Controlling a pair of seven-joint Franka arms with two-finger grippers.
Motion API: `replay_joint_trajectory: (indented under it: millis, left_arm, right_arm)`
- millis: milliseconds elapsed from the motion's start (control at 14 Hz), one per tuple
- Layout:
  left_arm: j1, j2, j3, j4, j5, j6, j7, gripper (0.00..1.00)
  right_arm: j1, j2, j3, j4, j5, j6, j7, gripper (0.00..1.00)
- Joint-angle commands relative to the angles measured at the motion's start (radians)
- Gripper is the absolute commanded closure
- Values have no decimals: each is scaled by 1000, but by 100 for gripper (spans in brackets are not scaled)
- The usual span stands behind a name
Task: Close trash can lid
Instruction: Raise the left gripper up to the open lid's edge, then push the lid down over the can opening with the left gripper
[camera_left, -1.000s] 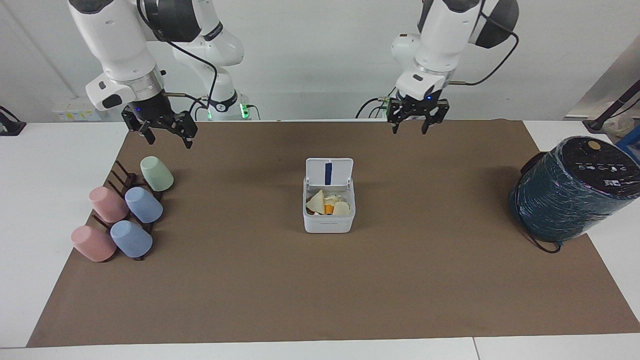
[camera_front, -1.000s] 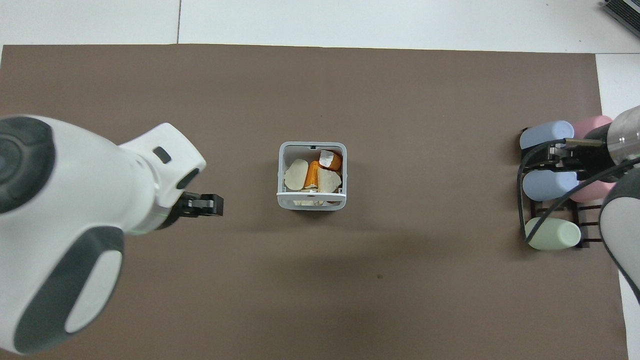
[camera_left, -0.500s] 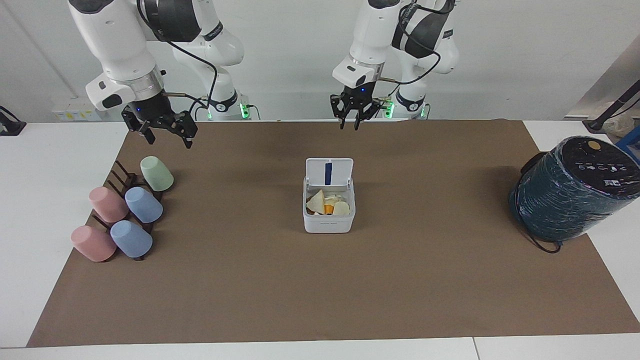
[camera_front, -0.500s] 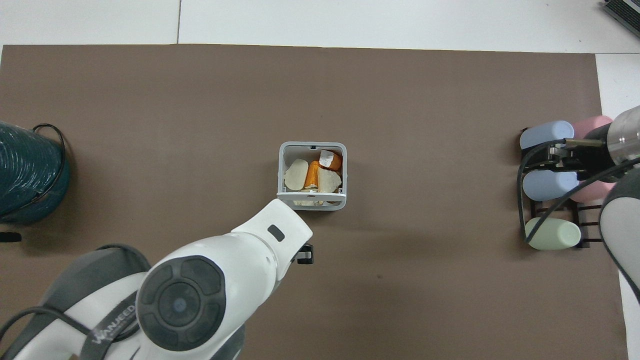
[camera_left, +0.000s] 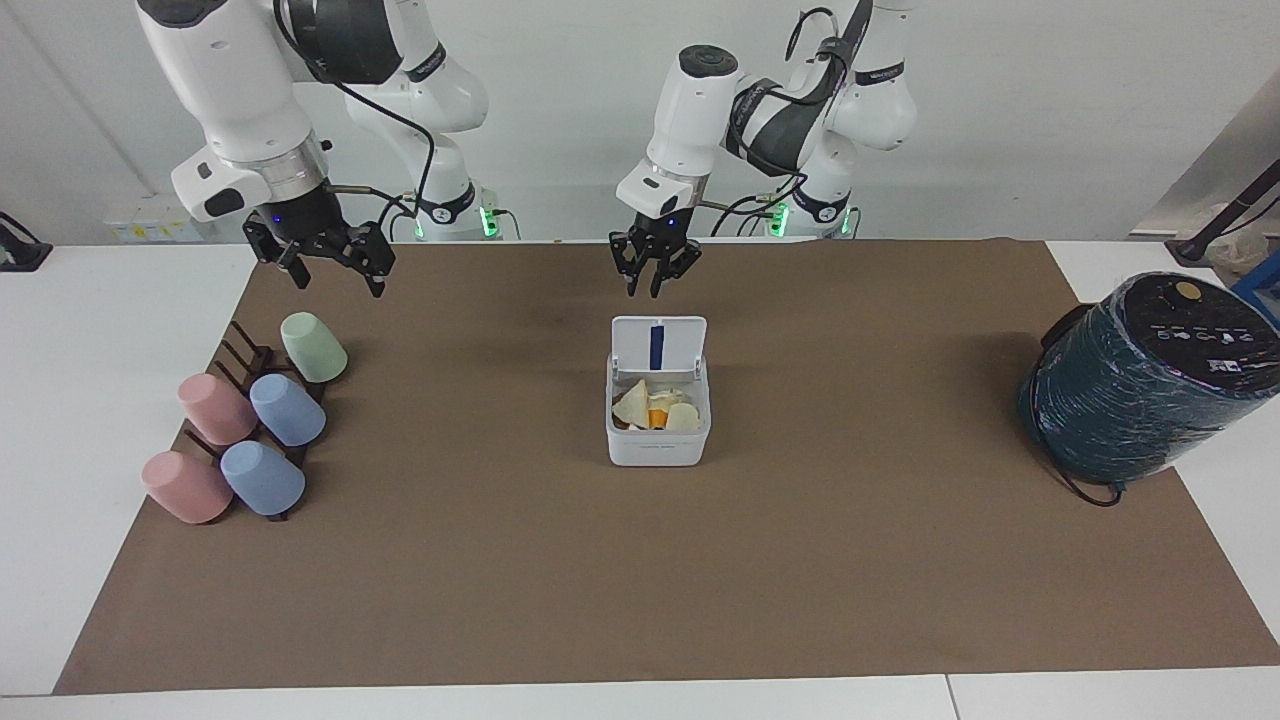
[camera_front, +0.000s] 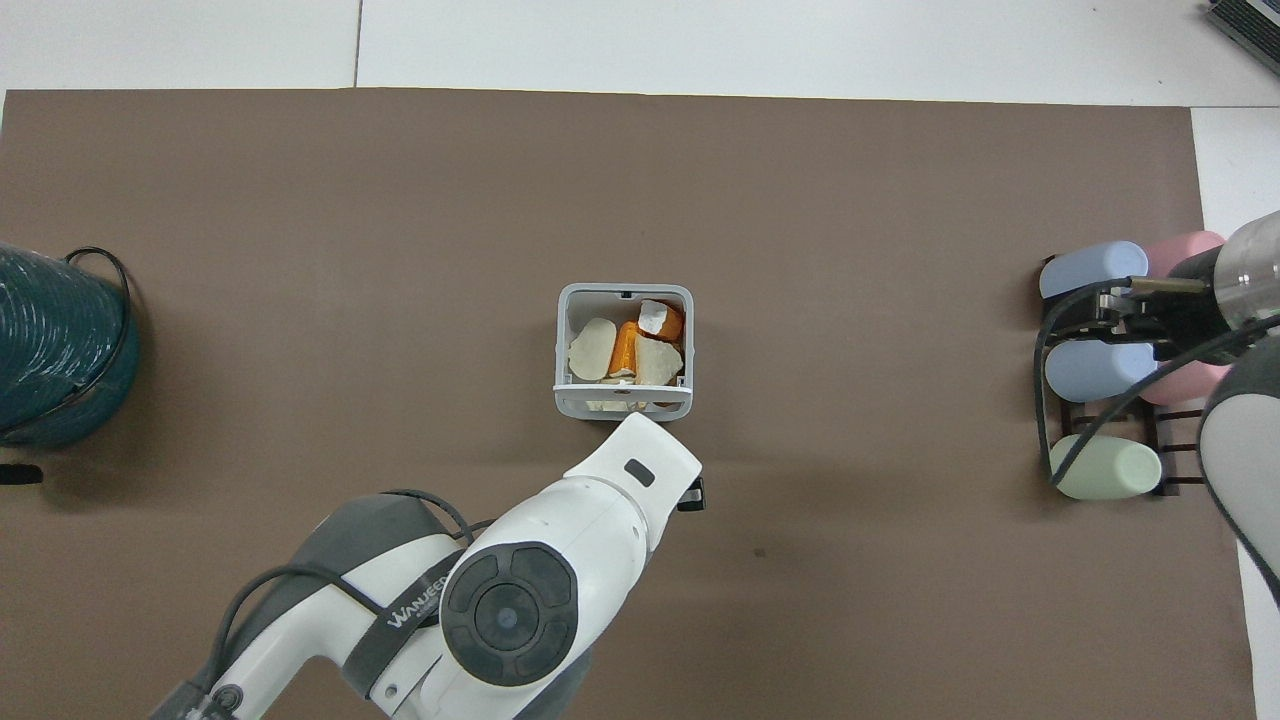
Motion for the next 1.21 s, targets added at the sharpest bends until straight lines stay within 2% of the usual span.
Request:
replay_joint_trajectory:
  millis: [0,286,500,714,1000,1143]
  left_arm:
    - [32,43,13,63,-46,99,-12,63]
    - [95,145,15,175,-64,150,3,65]
    - [130,185,13,179,-62,236,7,68]
    - [147,215,15,179,-62,248,39,71]
    - [150,316,15,199,-59,323,62,76]
    - [148,327,13,197,-59,328,65,77]
  right_arm:
    - [-13,-7,8,-11,2,15,-21,0]
    - [-13,-7,8,-11,2,15,-21,0]
    - [-13,-7,8,-11,2,15,-21,0]
    - [-13,-7,8,-11,3,15,-21,0]
    - [-13,-7,8,-11,2,15,-21,0]
    - [-13,-7,8,-11,2,15,-21,0]
